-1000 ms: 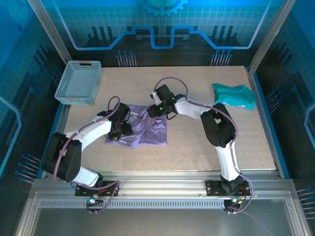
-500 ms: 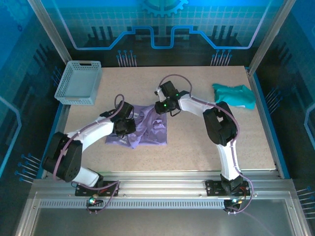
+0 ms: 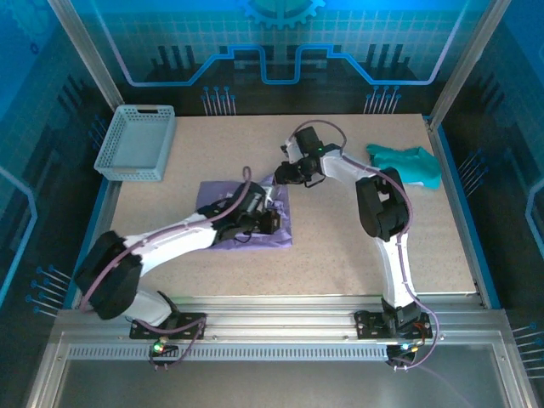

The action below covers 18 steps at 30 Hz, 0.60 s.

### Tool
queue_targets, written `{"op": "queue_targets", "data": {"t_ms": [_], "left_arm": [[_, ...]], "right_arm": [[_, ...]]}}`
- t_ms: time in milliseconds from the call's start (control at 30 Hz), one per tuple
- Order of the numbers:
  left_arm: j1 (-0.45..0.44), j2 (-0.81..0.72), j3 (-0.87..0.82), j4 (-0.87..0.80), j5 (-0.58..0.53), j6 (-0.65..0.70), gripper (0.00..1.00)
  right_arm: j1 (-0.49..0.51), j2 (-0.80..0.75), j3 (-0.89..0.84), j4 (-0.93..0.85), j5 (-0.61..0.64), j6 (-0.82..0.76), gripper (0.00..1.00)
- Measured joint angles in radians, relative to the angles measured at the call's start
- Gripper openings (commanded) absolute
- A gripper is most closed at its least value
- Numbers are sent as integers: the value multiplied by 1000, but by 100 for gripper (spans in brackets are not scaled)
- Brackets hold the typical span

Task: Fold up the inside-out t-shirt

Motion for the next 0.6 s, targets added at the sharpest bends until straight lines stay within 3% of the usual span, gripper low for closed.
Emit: {"op": "queue_targets", "data": {"t_ms": [167,400,500,600], "left_arm": [[-68,161,76,42,36,31,47],[-66,81,69,37,38,79,60],[-3,-41,26,36,36,74,64],[146,-147,-28,32,44,27,65]], "right_arm": [[-54,43,79,-75,-48,-10,43],[-117,-5,2,-111,-43,-40,46],[-128,-132,-156,-91,-13,-43,48],[-119,-320,-355,-51,4,-43,54]]}}
